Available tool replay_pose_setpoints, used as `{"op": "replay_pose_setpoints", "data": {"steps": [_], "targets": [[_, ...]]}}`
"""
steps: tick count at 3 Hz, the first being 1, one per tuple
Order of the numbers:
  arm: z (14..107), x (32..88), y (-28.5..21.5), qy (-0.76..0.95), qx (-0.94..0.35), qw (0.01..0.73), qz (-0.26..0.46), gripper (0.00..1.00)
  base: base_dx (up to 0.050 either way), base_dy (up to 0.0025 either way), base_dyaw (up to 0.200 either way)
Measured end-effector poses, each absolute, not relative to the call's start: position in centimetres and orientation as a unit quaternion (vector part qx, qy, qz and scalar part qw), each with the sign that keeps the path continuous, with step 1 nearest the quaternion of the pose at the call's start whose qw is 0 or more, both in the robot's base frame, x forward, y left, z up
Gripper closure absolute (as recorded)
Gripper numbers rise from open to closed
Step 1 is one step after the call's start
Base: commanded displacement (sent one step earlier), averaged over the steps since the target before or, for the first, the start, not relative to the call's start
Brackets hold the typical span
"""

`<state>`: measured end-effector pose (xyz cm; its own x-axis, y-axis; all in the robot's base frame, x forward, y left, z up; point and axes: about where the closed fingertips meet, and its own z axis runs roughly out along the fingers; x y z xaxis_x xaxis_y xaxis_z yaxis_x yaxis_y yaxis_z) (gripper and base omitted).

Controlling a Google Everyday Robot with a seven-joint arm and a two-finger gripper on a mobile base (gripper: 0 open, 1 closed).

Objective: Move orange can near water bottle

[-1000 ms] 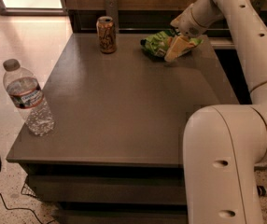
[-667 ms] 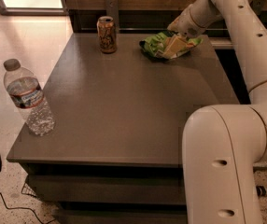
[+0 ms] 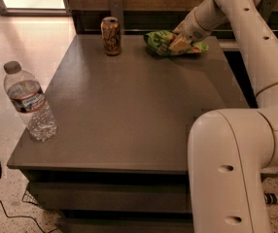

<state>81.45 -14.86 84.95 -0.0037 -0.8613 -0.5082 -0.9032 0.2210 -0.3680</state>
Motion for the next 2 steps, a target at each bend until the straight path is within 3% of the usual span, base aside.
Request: {"op": "replay_pose_setpoints", "data": {"steps": [2], "targets": [[87.0, 80.9, -15.2, 0.703, -0.625, 0.339, 0.018, 1.00, 0.000, 0.00000, 0.000]]}}
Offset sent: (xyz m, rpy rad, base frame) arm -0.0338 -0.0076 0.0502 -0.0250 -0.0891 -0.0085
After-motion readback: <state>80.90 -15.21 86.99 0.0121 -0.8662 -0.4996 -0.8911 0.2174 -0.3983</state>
